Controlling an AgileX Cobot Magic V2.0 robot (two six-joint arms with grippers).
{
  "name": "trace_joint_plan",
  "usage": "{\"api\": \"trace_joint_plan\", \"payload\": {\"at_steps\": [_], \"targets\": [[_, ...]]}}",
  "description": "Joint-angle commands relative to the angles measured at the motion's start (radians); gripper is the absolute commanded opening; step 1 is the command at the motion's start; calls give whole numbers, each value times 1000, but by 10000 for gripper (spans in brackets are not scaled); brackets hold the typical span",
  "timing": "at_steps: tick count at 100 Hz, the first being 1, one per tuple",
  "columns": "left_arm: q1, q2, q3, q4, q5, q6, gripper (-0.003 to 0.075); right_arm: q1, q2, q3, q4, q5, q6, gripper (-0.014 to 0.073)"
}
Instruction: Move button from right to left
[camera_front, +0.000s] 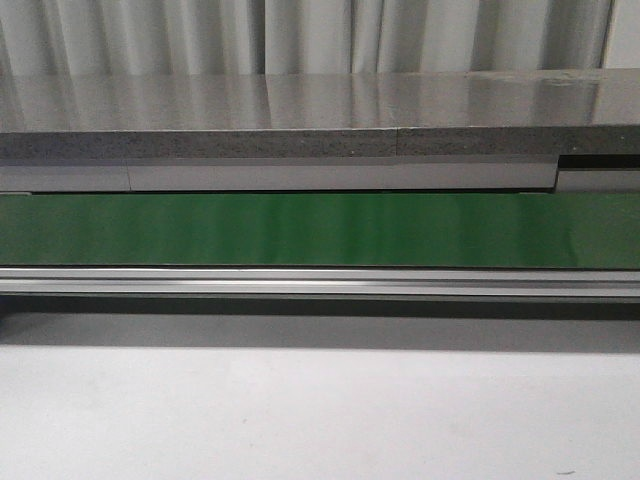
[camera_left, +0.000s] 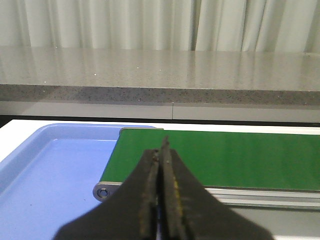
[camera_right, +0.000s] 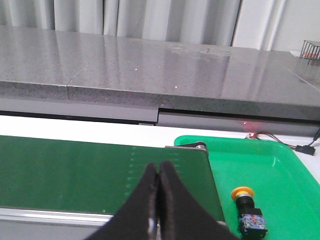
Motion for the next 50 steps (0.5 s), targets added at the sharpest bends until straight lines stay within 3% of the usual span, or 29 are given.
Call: {"api": "trace_joint_plan", "payload": {"at_steps": [1, 50], "targets": [[-9, -31, 43, 1, -78, -9, -20, 1, 83, -96, -16, -32, -4, -67], [-9, -31, 43, 1, -78, -9, -20, 0, 463, -397, 30, 300, 41, -67]]}}
